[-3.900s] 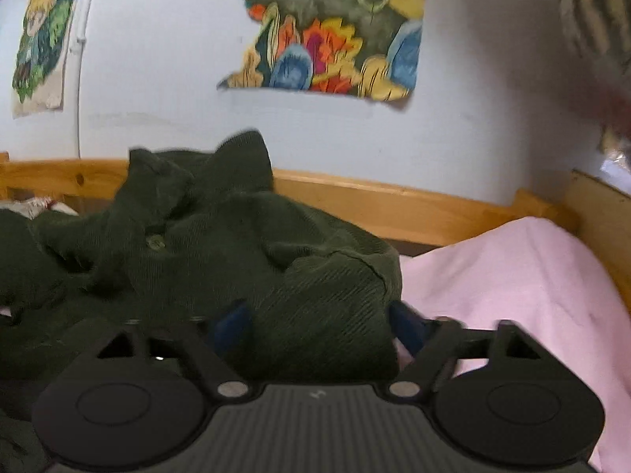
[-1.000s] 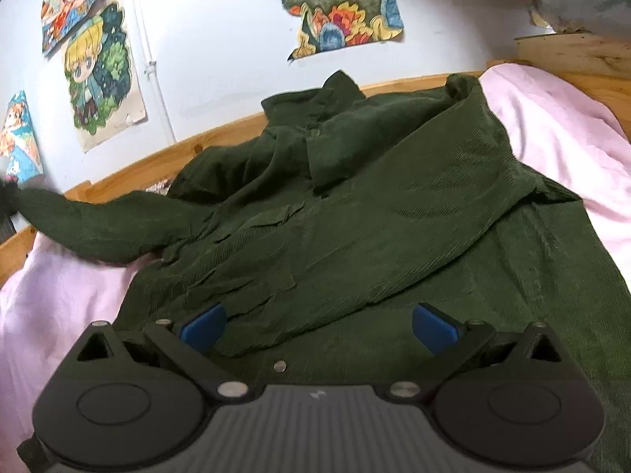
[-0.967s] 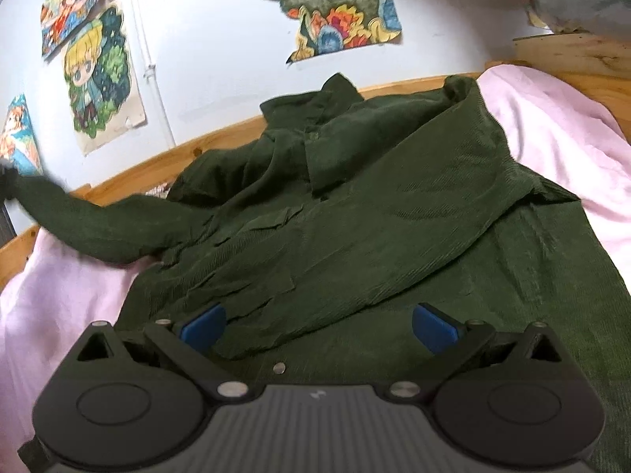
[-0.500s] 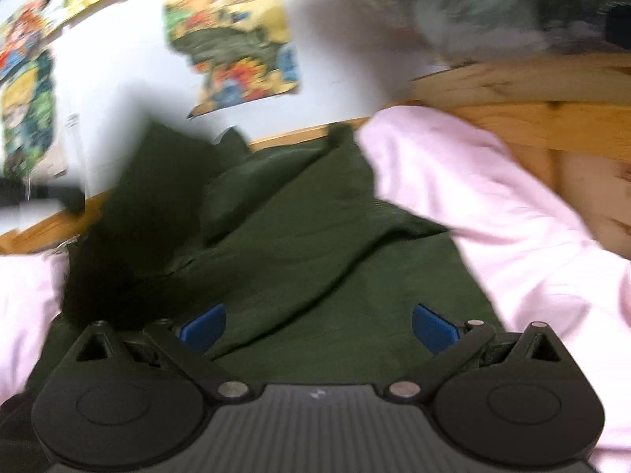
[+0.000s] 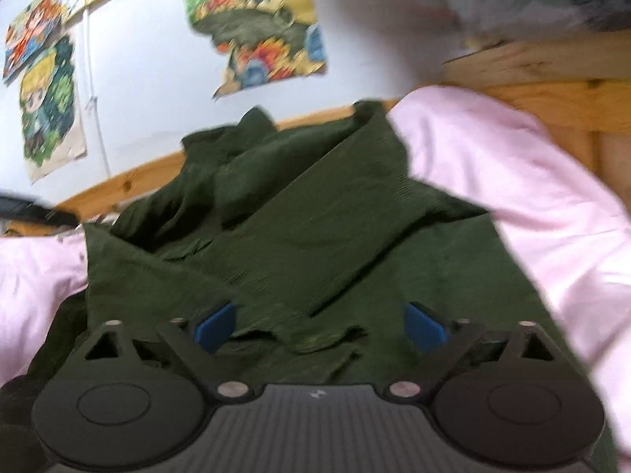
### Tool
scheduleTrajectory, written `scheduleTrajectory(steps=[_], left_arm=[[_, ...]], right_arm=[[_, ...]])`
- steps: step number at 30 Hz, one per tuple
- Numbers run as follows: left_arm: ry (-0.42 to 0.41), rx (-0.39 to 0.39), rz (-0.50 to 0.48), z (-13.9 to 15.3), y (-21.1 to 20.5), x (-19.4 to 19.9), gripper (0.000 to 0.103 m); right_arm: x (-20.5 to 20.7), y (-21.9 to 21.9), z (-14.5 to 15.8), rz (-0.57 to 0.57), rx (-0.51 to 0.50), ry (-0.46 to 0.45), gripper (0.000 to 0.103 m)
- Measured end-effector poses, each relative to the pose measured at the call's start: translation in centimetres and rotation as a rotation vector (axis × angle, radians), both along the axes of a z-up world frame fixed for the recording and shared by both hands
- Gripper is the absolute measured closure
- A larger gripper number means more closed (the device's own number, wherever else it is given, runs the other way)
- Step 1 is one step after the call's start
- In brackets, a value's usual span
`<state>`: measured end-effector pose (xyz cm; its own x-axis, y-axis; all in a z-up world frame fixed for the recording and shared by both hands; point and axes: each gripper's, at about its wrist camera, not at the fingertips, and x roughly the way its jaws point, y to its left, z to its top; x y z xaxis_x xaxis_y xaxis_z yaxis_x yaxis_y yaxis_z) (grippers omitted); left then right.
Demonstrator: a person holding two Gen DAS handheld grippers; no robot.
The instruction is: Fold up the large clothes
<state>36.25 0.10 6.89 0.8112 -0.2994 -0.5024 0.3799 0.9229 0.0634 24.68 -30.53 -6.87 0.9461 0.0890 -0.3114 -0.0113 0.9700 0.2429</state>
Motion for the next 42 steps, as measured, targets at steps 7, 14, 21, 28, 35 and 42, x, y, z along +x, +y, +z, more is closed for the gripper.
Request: scheduleTrajectory(steps=[7,14,21,28,35,42], left_arm=[[0.024,0.141,0.117,0.9,2.2,11.8,0.032],[0.142,0.267,0.099,-1.1,-0.8,17.2,0.101],[-0.042,0.125,0.309,3.5,0.2,19.7,0.101],[-0.039,0.107,0.398,2.2,-0.6,22.8,0.101],[-0.034,-0.099,0.322,2.3,2.7,20.4,0.034],[0.079,-0.117,0.235,-2.0,5.5,15.9,0.025]], right_arm=[[3.2,1.2,-1.5,0.03,-0.094,0.092,0.025],[3.1,0.7,-1.7,0.036,-0.089,0.098,0.079],[0.5,-1.0,0.7,-0.066,-0.129,0.023,0.086],[-0.4,-5.3,0.5,-0.244,-0.113,0.049,0.086],[-0.2,-5.1,0.0,-0.246,-0.13,0.047,0.078],[-0.1,-5.2,0.2,-0.242,-0.111,0.037,0.062]])
